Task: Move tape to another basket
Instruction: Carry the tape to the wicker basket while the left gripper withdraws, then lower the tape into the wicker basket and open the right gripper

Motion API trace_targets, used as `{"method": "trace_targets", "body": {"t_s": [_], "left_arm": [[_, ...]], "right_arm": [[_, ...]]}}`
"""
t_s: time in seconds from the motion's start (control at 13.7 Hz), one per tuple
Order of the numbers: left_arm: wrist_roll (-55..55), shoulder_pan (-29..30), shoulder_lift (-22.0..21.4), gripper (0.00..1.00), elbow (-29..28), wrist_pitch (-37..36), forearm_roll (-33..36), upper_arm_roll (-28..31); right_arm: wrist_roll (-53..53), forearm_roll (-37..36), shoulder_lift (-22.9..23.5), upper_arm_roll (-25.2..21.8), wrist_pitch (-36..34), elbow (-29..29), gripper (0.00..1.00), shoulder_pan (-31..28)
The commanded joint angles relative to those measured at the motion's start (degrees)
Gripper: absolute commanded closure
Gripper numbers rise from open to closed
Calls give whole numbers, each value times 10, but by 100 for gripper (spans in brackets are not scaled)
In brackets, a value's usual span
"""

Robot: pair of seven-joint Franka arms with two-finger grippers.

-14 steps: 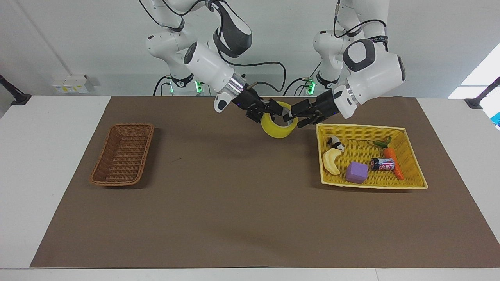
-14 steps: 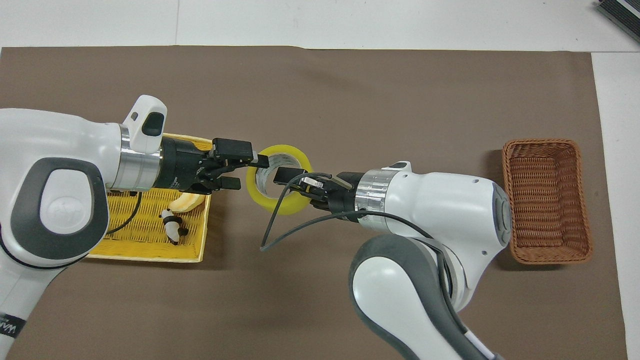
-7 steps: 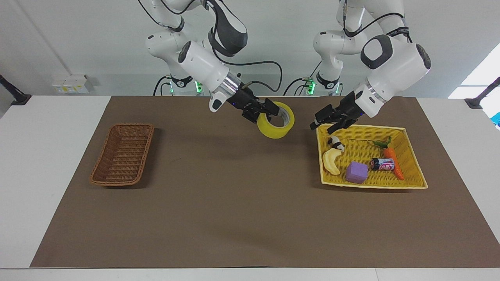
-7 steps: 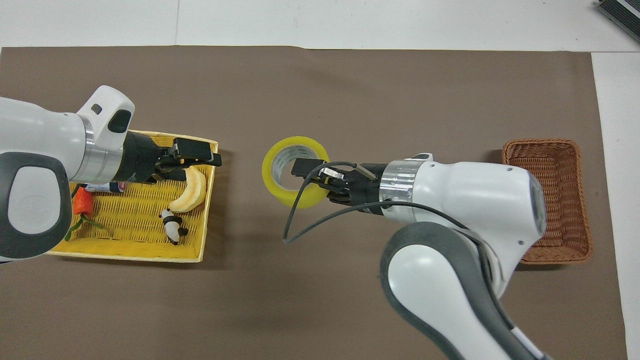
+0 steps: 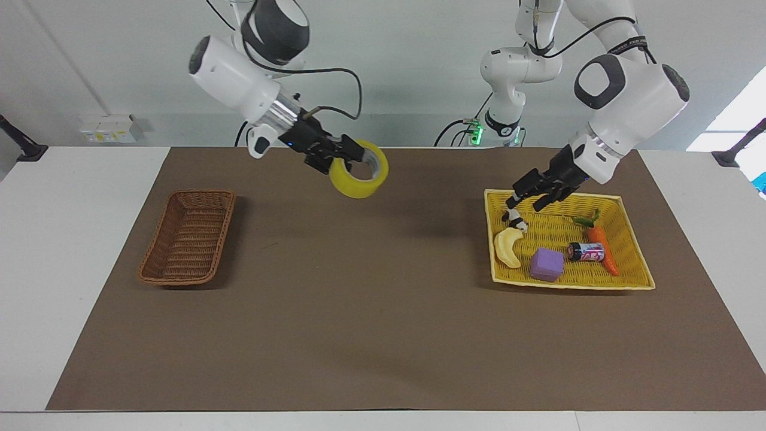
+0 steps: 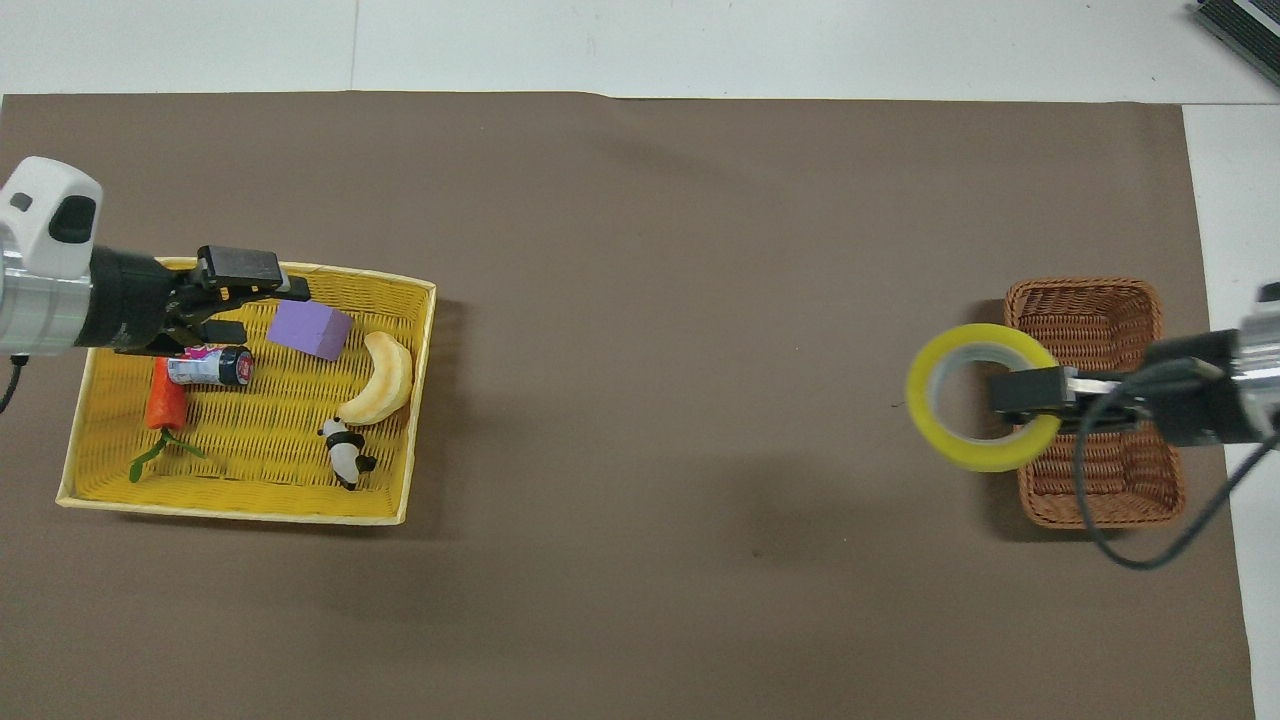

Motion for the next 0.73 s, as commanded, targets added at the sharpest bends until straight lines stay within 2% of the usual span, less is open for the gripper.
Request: {"method": "trace_targets", "body": {"t_s": [0.0, 0.07, 0.15, 0.29, 0.51, 0.66], "left_arm": [[3, 28, -8, 0, 14, -51, 109, -5], [14, 21, -5, 0, 23, -61, 190, -7], [32, 17, -3, 0, 29, -68, 239, -8], [66, 19, -5, 0, 41, -78, 262, -7], [81, 18, 5, 0, 114, -151, 294, -8], [81, 16, 8, 0, 151, -182, 296, -11]], "right_arm": [[-39, -89, 1, 10, -3, -4, 100, -62], [-44, -90, 16, 10, -1, -7, 100, -96], [-65, -91, 33, 10, 0, -7, 100, -119], [-127, -100, 76, 10, 24, -8, 100, -161], [-131, -173, 92, 11, 82, -14, 100, -156], [-129, -177, 116, 11, 96, -12, 100, -148]]}}
